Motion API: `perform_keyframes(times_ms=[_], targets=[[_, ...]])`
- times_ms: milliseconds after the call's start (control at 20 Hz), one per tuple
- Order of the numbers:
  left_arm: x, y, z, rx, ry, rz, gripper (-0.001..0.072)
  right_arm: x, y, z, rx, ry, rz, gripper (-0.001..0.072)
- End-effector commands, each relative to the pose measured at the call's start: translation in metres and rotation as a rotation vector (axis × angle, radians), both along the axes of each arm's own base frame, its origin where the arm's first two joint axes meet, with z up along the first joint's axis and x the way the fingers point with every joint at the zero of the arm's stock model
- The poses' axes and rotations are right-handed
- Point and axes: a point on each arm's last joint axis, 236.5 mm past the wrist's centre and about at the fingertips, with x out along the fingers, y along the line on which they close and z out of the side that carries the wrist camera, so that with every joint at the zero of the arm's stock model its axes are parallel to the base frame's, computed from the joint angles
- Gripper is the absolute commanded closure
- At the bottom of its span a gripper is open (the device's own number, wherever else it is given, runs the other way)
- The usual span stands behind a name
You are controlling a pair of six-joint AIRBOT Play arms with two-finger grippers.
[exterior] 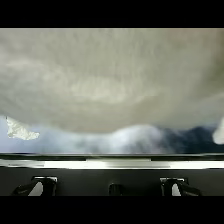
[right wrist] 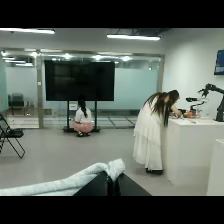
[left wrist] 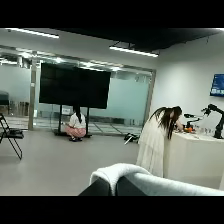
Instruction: Fold the shirts.
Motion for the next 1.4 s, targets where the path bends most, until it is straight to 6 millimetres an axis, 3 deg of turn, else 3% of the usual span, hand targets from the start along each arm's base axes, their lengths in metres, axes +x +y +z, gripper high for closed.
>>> perform_keyframes(times_ms=[0,50,150,250,400,500,600,700,850,1000,1150,1250,1350], targets=[[0.041,0.003,-0.046,0.005,0.191,-0.028,0.0684,0.01,-0.007,-0.006,0.01,0.029,-0.017,0.066],[0.064,0.007,-0.075,-0.002,0.294,-0.04,0.0684,0.031,-0.012,-0.026,0.028,0.114,-0.015,0.0659],[0.113,0.017,-0.15,-0.034,0.533,-0.07,0.0684,0.086,-0.029,-0.101,0.073,0.42,-0.021,0.0659],[0.159,0.021,-0.239,-0.067,0.76,-0.113,0.0683,0.133,-0.04,-0.205,0.097,0.82,0.01,0.0659],[0.211,0.005,-0.395,-0.093,1.089,-0.202,0.0684,0.188,-0.041,-0.358,0.235,1.275,0.111,0.066],[0.241,-0.002,-0.48,-0.141,1.242,-0.214,0.0684,0.221,-0.032,-0.445,0.35,1.441,0.197,0.0661],[0.271,-0.003,-0.542,-0.193,1.332,-0.203,0.0683,0.264,-0.021,-0.504,0.499,1.454,0.258,0.0661],[0.298,-0.005,-0.58,-0.284,1.378,-0.205,0.0684,0.312,-0.015,-0.534,0.665,1.35,0.288,0.0661],[0.338,-0.007,-0.598,-0.352,1.35,-0.221,0.0683,0.369,-0.016,-0.535,0.874,1.124,0.298,0.066],[0.364,-0.004,-0.596,-0.363,1.3,-0.217,0.0683,0.386,-0.021,-0.526,0.928,1.028,0.299,0.066],[0.37,0.006,-0.586,-0.357,1.272,-0.211,0.0684,0.362,-0.003,-0.522,0.887,1.138,0.366,0.066],[0.358,0.011,-0.583,-0.347,1.318,-0.244,0.0683,0.324,0.006,-0.519,0.782,1.291,0.386,0.066],[0.33,0.015,-0.589,-0.303,1.414,-0.315,0.0683,0.273,0.003,-0.526,0.694,1.492,0.334,0.066]])
